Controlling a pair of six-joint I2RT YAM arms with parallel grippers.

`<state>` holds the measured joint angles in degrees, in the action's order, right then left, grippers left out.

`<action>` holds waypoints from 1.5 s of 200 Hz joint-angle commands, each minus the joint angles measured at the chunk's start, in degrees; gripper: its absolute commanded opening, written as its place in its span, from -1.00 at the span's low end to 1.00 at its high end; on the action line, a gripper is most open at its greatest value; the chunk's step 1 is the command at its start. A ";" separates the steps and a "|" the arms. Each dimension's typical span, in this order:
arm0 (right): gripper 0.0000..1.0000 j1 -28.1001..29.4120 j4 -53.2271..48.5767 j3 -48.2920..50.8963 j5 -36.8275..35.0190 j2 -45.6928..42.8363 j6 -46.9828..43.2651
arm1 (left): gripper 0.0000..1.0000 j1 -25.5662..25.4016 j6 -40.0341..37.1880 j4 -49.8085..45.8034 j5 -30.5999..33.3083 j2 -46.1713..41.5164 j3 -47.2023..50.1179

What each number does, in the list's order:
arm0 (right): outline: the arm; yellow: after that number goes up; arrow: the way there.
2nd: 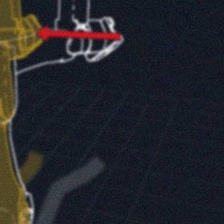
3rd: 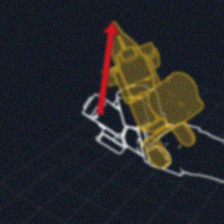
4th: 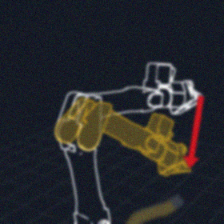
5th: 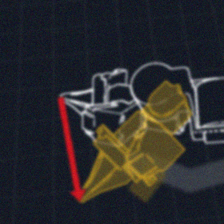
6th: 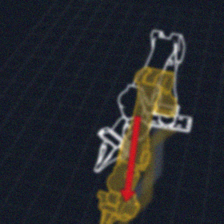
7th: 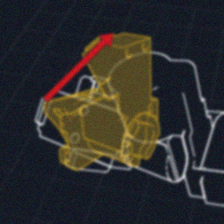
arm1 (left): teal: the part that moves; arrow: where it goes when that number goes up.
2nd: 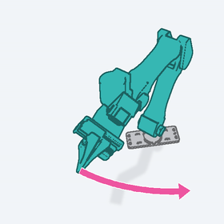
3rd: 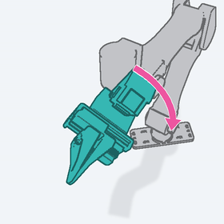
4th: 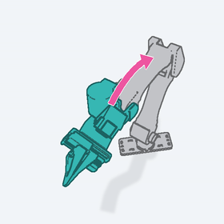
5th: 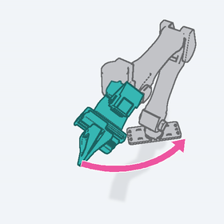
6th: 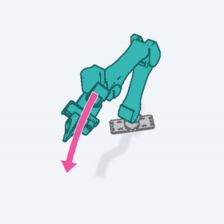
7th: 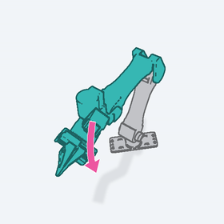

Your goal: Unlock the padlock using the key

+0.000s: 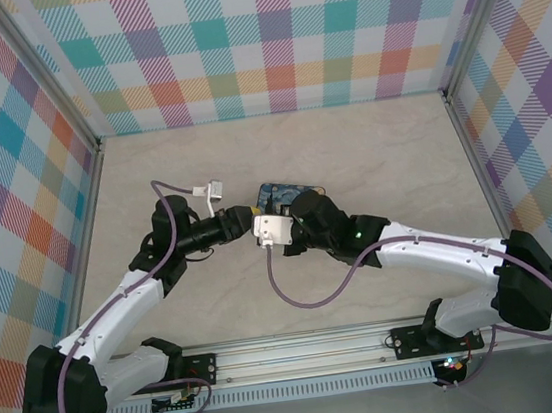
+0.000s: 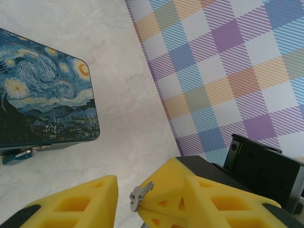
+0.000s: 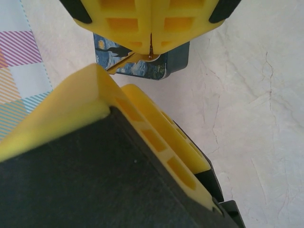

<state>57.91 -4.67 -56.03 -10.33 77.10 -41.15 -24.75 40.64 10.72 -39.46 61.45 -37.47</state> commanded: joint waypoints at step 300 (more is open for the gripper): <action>0.44 -19.52 21.79 13.09 45.75 -20.51 65.30 | -1.00 -7.65 -25.48 -4.79 0.93 5.68 -21.16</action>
<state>39.51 4.64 -43.83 22.00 55.16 10.20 -30.87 17.85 4.62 -36.36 65.49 -55.48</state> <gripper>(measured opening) 0.713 0.049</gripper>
